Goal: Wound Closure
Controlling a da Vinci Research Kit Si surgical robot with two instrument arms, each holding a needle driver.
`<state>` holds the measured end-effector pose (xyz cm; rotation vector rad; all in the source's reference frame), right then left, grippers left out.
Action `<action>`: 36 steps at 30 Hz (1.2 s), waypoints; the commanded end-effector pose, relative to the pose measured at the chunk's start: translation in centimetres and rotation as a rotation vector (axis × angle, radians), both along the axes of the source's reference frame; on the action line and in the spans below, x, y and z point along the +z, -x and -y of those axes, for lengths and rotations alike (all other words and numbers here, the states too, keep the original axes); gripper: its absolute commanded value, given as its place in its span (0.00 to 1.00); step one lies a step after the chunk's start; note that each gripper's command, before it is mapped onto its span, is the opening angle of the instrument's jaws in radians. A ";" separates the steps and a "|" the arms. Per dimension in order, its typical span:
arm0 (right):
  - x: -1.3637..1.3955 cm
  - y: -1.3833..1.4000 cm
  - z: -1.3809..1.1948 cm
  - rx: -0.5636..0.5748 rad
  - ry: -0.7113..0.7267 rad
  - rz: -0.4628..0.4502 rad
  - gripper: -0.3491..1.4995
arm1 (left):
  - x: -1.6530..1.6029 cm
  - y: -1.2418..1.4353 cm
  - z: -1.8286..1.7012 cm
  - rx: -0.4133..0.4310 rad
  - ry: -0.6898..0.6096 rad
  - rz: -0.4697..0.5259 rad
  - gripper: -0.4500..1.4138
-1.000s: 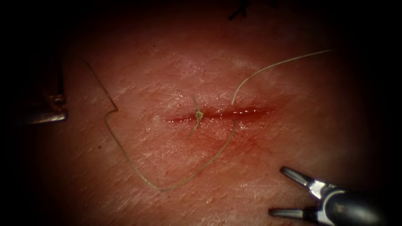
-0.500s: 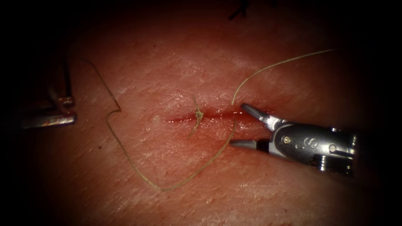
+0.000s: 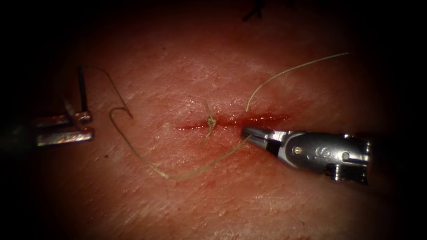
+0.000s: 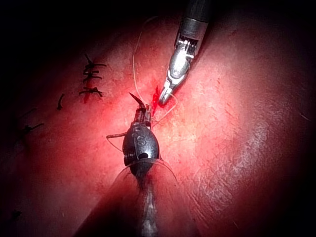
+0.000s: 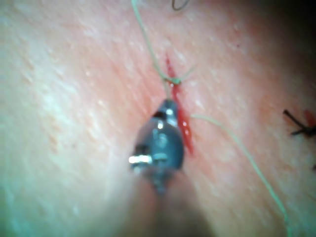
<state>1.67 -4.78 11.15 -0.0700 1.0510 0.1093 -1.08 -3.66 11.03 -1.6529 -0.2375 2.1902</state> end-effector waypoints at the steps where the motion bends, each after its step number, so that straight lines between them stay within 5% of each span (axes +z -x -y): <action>1: 0.00 -0.02 0.03 0.001 -0.001 -0.002 0.00 | 0.06 0.05 0.00 0.002 0.001 0.003 0.00; 14: -0.83 0.52 0.73 -0.003 -0.018 0.010 0.00 | 0.22 0.40 0.12 0.034 0.015 0.027 0.00; 25: -0.63 0.31 0.66 -0.005 -0.020 0.012 0.00 | 0.23 0.42 0.17 0.047 0.016 0.029 0.00; 36: -0.80 0.43 1.05 -0.046 -0.058 0.000 0.00 | 0.23 0.41 0.16 0.049 0.016 0.030 0.00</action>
